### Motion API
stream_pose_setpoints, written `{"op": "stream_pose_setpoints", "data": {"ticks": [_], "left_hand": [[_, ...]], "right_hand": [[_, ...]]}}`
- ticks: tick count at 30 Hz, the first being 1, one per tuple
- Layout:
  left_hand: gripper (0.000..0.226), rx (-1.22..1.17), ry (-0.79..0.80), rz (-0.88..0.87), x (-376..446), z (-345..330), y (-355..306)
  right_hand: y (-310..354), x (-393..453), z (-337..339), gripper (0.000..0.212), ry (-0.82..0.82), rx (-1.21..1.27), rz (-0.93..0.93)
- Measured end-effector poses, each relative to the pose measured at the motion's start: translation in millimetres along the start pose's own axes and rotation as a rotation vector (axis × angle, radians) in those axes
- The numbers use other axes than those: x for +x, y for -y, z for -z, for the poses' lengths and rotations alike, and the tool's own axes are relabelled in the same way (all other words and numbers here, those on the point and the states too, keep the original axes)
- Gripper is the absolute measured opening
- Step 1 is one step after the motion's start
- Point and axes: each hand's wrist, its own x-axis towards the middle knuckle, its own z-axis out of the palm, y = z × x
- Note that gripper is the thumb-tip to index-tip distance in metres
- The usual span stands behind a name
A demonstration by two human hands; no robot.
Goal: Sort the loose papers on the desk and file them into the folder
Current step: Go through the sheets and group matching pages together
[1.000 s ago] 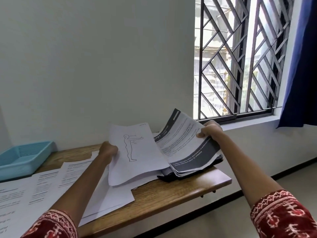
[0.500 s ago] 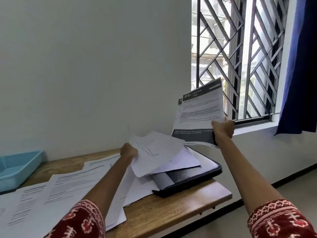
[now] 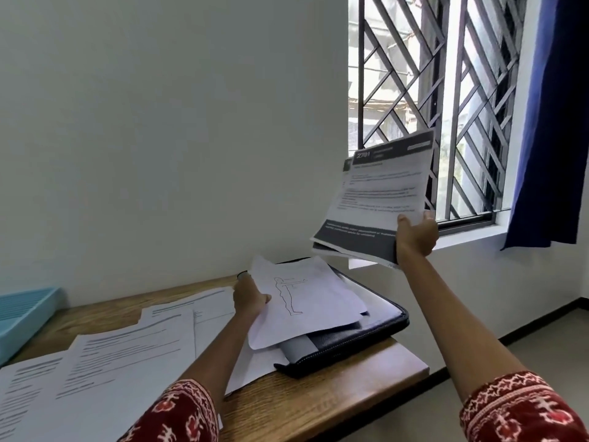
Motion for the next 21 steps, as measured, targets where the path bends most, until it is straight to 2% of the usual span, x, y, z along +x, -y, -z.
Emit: {"op": "stream_pose_setpoints", "data": {"ticks": [3, 6, 10, 13, 15, 18, 21], "left_hand": [[0.072, -0.061, -0.034, 0.014, -5, -8, -7], [0.078, -0.033, -0.08, 0.081, -9, -11, -10], [0.054, -0.14, -0.079, 0.172, -11, -10, -7], [0.042, -0.153, 0.059, 0.143, -14, -9, -5], [0.035, -0.114, 0.116, 0.076, -19, -12, -5], [0.025, -0.112, 0.091, -0.005, -25, -14, -5], [0.024, -0.107, 0.052, -0.016, -31, -5, -6]], "right_hand": [[-6, -3, -6, 0.034, 0.162, -0.004, -0.01], [-18, -8, -7, 0.025, 0.391, -0.059, -0.043], [-37, -10, 2, 0.016, 0.627, -0.149, -0.159], [-48, -12, 2, 0.025, 0.695, -0.15, -0.28], [-54, -17, 1, 0.023, 0.735, -0.191, -0.314], [-68, -22, 0, 0.034, 0.818, -0.347, -0.339], [-81, -29, -1, 0.046, 0.865, -0.648, -0.206]]}}
